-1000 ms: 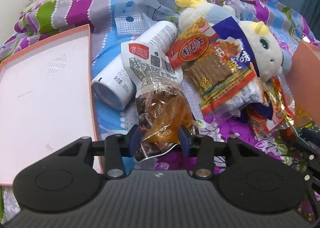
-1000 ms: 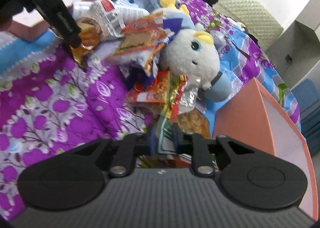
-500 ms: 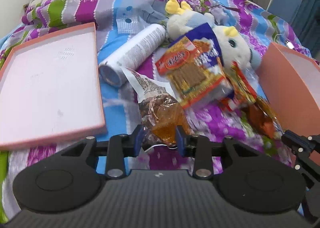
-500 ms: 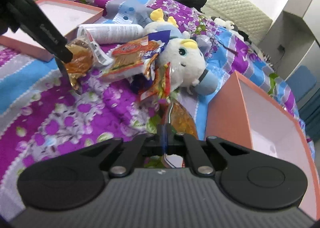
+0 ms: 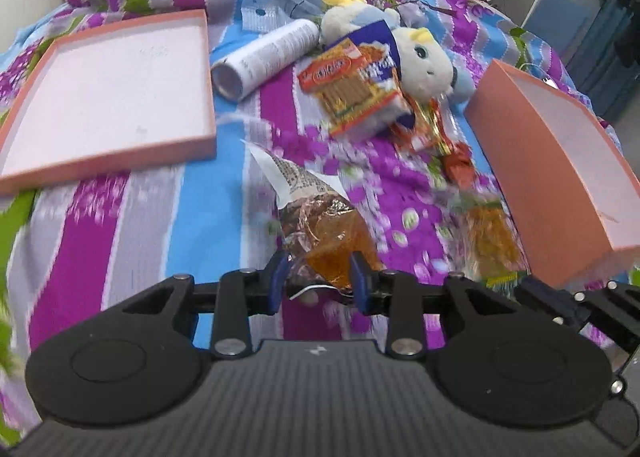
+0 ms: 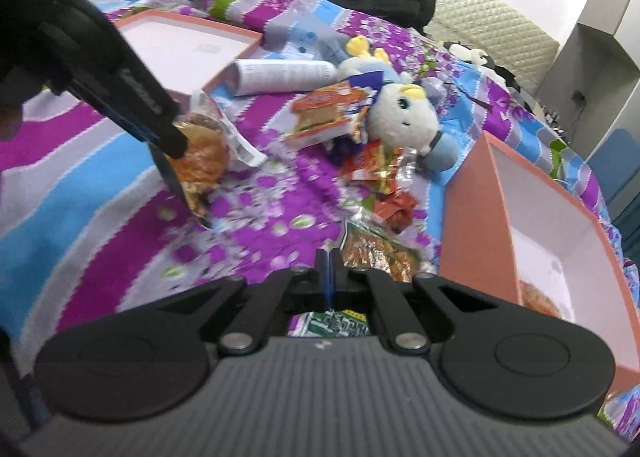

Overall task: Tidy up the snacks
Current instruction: 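Lift shrimp bag with left tool while right tool carries green-labelled bag to box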

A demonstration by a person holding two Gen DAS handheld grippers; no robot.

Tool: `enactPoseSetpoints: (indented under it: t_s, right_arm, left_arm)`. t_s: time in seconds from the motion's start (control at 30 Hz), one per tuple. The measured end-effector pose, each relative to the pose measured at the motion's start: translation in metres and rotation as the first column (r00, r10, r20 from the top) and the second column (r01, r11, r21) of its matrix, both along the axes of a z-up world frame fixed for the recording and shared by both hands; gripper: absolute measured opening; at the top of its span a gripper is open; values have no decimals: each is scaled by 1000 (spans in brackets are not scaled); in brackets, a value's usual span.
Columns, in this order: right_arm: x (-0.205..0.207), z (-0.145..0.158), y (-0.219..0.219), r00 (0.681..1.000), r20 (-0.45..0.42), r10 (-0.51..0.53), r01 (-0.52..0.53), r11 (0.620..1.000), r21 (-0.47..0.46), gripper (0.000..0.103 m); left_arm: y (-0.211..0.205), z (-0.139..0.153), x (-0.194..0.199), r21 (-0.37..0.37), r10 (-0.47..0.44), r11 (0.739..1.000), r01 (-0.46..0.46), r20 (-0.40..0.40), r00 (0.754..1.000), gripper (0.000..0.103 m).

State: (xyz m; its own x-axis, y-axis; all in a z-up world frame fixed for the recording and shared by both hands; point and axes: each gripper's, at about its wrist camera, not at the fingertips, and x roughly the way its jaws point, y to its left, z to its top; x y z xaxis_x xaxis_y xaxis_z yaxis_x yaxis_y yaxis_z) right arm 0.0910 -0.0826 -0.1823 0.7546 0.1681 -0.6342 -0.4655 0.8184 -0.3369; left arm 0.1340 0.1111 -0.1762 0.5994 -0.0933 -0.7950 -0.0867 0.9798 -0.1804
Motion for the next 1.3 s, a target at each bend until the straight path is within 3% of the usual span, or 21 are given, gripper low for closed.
enactPoseSetpoints:
  t_s: [0.23,0.33,0.4,0.47,0.5,0.6,0.63,0.7,0.97,1.17,1.3]
  right_arm:
    - [-30,3,-5,1000,-12,-3,4,1000,30,3]
    - [-30,2,-14,1000,-12,-27,28,993,116,4]
    - [-25,-1,-21,998,-21,-65,67,984,167,6]
    - [-18,-6,-27,994,-27,-106,110,973,204,8]
    - [-14,-9,-30,992,-31,-126,129,967,218,10]
    - [-3,-15,-35,986,-34,-160,164,953,253,46]
    - [0,-18,-36,986,-33,-164,167,951,261,66]
    - [6,-23,-38,985,-25,-172,172,948,268,80]
    - [45,-46,-33,978,-36,-207,210,955,210,80]
    - [75,-63,-33,969,-66,-239,247,953,174,80]
    - [86,-70,-27,976,-60,-210,217,966,141,80]
  left_arm:
    - [-8,-5,-42,-31,4,1000,-4,-12,1000,39]
    - [-7,-14,-46,-55,19,998,-21,-36,999,40]
    - [-6,-21,-46,-69,13,997,-18,-66,998,45]
    - [-5,-23,-44,-73,17,997,-23,-72,997,65]
    - [-4,-23,-45,-70,22,997,-27,-72,997,70]
    - [-1,-21,-47,-64,25,998,-29,-57,998,79]
    - [1,-20,-46,-69,26,997,-30,-58,998,80]
    - [5,-21,-45,-84,35,996,-41,-62,997,80]
    - [11,-28,-37,-126,67,989,-74,-63,996,80]
    - [2,-33,-29,-114,43,992,-50,-64,997,80]
    - [-3,-39,-22,-108,33,993,-40,-65,997,80]
